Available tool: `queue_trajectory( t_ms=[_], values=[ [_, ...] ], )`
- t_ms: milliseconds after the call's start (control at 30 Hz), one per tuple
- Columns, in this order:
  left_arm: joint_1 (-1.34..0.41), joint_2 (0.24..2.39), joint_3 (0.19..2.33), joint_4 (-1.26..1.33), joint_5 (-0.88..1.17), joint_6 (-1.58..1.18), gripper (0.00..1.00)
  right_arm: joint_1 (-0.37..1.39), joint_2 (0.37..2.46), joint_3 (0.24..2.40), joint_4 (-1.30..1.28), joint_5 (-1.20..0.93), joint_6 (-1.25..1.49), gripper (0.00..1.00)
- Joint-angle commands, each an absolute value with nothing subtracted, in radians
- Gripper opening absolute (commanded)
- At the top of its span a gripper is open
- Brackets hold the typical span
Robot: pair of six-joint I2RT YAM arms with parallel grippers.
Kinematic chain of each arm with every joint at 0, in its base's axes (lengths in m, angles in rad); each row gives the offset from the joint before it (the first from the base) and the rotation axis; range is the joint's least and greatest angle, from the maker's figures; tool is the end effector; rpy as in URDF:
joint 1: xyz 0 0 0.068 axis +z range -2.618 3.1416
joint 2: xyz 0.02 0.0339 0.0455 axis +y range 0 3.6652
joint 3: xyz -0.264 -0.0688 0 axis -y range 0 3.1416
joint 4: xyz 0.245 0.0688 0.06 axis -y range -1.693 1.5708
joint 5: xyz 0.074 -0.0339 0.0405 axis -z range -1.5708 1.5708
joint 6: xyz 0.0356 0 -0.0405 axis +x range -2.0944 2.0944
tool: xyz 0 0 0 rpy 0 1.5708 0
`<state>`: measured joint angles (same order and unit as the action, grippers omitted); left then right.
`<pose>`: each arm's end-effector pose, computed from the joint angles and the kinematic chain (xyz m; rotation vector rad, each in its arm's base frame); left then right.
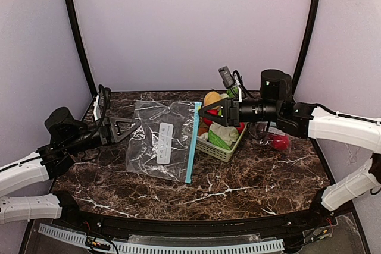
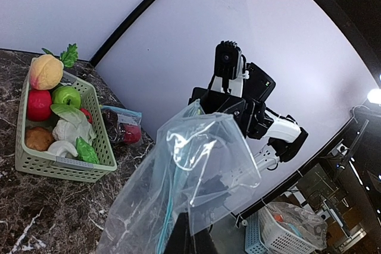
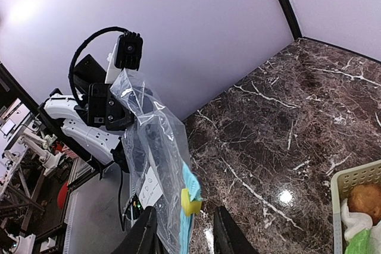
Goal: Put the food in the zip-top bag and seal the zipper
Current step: Pass from the left arm to the right
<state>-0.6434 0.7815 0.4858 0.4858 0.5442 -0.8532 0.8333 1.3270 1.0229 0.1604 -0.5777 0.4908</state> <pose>0.1386 -0.1269 0.3052 0.3543 1.5777 -1.5753 0.1946 0.2431 0.3387 -0.7910 1.7570 1.4305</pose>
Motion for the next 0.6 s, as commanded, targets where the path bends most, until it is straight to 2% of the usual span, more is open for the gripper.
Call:
queue_trajectory(
  t_ms=[0, 400, 567],
  values=[
    [-0.637, 0.77, 0.505, 0.519, 0.57, -0.853, 0.01, 0.844, 1.338, 1.059, 0.193, -0.582, 0.478, 0.3],
    [-0.637, 0.761, 0.501, 0.525, 0.573, -0.858, 0.01, 0.844, 1.355, 1.072, 0.189, -0.57, 0.474, 0.29],
    [-0.638, 0.761, 0.499, 0.528, 0.573, -0.859, 0.01, 0.844, 1.361, 1.07, 0.199, -0.58, 0.477, 0.23]
  ],
)
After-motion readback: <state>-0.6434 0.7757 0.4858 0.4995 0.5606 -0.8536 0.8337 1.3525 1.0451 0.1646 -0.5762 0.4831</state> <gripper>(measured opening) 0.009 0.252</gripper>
